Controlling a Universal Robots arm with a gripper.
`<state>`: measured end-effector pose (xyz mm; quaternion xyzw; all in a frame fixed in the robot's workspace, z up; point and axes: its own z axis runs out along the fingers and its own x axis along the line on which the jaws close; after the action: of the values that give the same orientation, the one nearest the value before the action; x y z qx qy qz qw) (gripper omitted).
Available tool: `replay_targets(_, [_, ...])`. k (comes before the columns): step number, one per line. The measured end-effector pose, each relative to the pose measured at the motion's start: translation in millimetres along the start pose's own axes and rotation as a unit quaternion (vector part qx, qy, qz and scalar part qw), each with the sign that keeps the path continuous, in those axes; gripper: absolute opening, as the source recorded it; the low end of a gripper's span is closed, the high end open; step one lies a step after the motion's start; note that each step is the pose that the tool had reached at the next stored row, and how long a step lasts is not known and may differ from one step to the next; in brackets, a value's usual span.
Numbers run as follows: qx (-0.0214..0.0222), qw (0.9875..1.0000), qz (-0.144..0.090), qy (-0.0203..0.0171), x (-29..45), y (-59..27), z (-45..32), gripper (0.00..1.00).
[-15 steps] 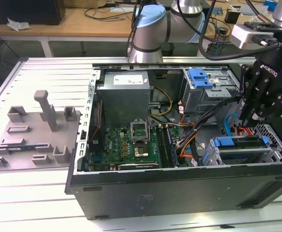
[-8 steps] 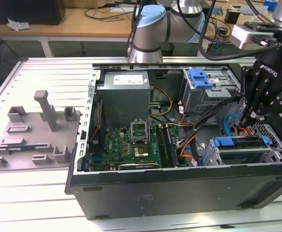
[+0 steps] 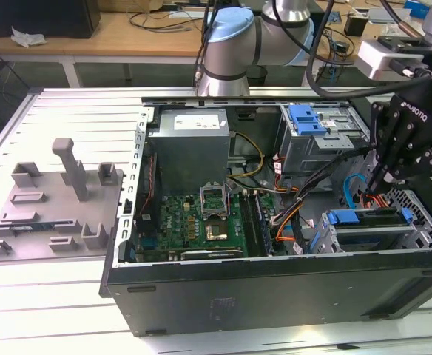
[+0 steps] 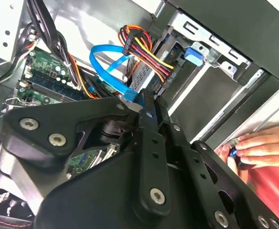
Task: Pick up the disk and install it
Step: 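Insert the second disk wire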
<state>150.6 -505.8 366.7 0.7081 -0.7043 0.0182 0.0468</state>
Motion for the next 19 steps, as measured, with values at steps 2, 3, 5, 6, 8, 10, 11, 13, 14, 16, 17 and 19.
replay_targets(2, [0.0,1.0,0.0,-0.0001,2.5,0.0,0.2,0.16])
replay_targets(3, [0.0,1.0,0.0,-0.0002,3.1,0.0,0.3,0.16])
replay_targets(5, [0.0001,1.0,0.0,-0.0002,4.5,0.0,0.4,0.16])
replay_targets(6, [0.0005,1.0,0.0,-0.0002,5.2,0.1,0.4,0.16])
replay_targets(8, [0.0021,1.0,-0.001,-0.0006,8.3,0.1,0.7,0.16])
replay_targets(10, [0.0043,1.0,-0.002,-0.0021,11.8,0.1,1.1,0.16])
replay_targets(11, [0.0056,1.0,-0.002,-0.0036,13.3,0.1,1.2,0.16])
replay_targets(13, [0.009,0.9999,-0.002,-0.0114,16.2,0.1,1.5,0.16])
replay_targets(14, [0.0105,0.9998,-0.002,-0.0164,17.2,0.1,1.6,0.16])
replay_targets(16, [0.0139,0.9995,-0.002,-0.0287,19.9,0.1,2.0,0.16])
replay_targets(17, [0.0148,0.9994,-0.002,-0.0313,20.5,0.1,2.2,0.16])
replay_targets(19, [0.0162,0.9993,-0.002,-0.0328,22.3,1.7,3.0,0.16])
